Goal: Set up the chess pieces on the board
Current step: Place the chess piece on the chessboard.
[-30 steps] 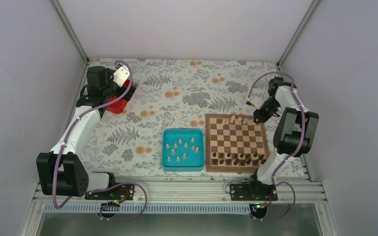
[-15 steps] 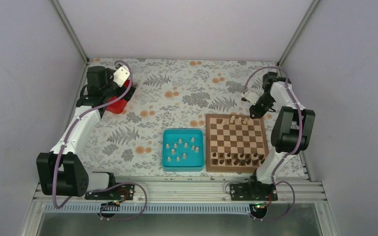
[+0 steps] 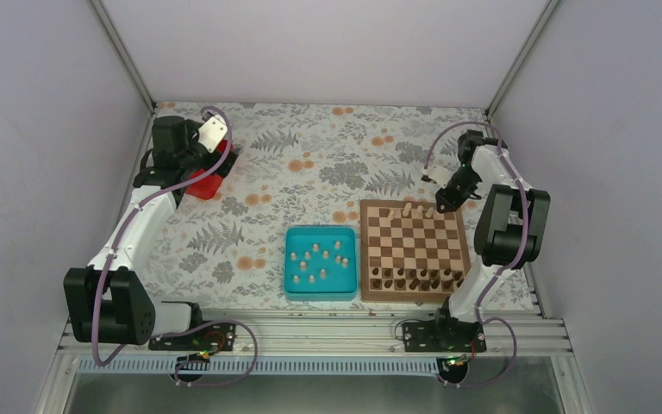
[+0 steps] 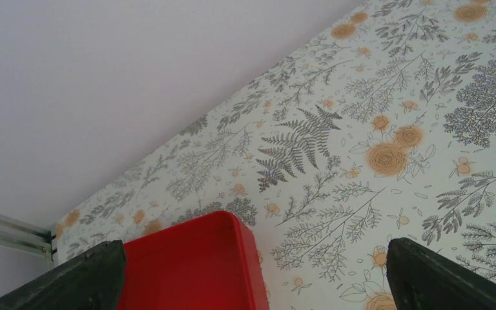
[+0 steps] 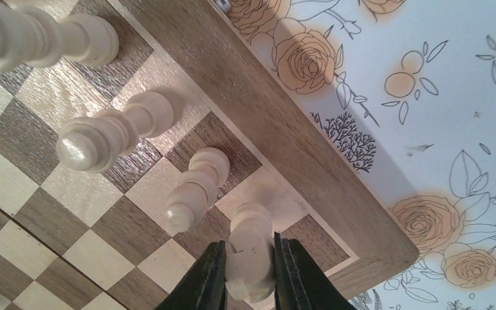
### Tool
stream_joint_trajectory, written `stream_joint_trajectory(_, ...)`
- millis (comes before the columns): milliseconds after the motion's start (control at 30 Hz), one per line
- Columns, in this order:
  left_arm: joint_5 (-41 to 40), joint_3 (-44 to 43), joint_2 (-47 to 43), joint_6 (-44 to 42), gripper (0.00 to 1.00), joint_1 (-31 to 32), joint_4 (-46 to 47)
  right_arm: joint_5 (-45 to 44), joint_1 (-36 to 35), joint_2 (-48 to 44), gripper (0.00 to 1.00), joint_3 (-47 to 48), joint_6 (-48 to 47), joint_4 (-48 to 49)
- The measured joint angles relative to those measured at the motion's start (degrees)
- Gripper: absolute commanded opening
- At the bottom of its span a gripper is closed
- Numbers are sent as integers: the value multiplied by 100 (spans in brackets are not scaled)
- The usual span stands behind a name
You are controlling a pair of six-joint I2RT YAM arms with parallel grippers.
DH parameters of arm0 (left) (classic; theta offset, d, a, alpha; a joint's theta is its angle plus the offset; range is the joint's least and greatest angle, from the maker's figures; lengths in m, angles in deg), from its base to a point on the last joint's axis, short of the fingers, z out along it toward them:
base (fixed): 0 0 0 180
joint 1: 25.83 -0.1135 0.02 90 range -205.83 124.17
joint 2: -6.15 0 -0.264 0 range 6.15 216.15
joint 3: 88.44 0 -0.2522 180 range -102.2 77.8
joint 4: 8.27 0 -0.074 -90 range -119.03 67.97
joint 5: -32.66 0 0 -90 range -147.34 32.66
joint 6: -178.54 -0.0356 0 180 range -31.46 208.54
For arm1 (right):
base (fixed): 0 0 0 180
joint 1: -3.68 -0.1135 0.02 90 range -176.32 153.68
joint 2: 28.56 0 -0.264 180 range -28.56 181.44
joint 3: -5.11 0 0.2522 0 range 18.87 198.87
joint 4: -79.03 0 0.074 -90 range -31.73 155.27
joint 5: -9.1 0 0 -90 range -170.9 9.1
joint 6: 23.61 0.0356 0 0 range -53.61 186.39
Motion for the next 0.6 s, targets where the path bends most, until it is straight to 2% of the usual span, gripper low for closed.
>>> stream_joint_trajectory(500,0,0,0,2,100,0,-2,-81,0,55,22,-146,37,144)
stream_joint_trajectory(600,0,0,0,2,100,0,-2,-87,0,55,26,-153,37,151)
